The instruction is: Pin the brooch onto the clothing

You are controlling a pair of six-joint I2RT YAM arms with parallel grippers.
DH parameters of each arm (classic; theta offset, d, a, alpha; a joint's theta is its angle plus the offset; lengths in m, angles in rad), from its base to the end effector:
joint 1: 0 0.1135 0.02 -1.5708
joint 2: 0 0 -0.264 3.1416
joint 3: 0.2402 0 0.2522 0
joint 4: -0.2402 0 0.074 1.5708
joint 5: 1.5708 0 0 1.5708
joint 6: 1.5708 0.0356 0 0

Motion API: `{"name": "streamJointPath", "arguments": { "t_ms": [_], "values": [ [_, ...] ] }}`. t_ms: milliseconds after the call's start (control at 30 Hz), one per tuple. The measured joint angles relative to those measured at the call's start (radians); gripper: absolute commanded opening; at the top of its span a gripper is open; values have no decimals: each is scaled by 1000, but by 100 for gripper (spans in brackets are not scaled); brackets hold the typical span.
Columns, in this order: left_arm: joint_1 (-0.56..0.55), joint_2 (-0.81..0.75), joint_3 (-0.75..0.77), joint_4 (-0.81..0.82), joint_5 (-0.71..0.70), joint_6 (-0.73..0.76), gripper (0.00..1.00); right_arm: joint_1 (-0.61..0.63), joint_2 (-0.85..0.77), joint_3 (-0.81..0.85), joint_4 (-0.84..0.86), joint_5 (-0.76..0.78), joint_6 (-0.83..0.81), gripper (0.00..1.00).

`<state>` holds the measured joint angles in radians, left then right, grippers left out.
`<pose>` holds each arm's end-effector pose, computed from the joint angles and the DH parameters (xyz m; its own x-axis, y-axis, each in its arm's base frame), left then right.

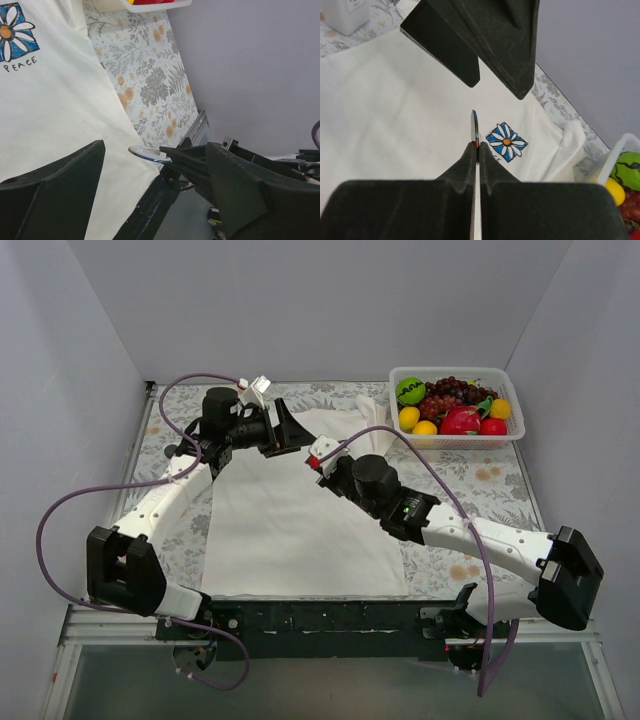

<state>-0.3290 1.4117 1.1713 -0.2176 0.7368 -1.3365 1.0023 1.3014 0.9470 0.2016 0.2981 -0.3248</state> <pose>0.2955 -0.1262 0.3297 -0.8847 -0.4592 0.0807 -0.2190 0.2565 -0.9414 0.1741 0.2531 0.3228 0.1295 -0.3638 -0.9224 -0.6415 0.6786 -0.3578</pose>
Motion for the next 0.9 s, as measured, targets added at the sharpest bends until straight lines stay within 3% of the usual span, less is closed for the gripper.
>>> {"name": "streamJointPath", "arguments": {
  "t_ms": [467, 900],
  "values": [
    [5, 58, 31, -90, 15, -14, 78, 171, 48, -89, 304, 374, -344, 1],
    [42, 52, 34, -87, 14, -15, 78, 278, 199, -224, 790, 550, -841, 1]
  ]
}}
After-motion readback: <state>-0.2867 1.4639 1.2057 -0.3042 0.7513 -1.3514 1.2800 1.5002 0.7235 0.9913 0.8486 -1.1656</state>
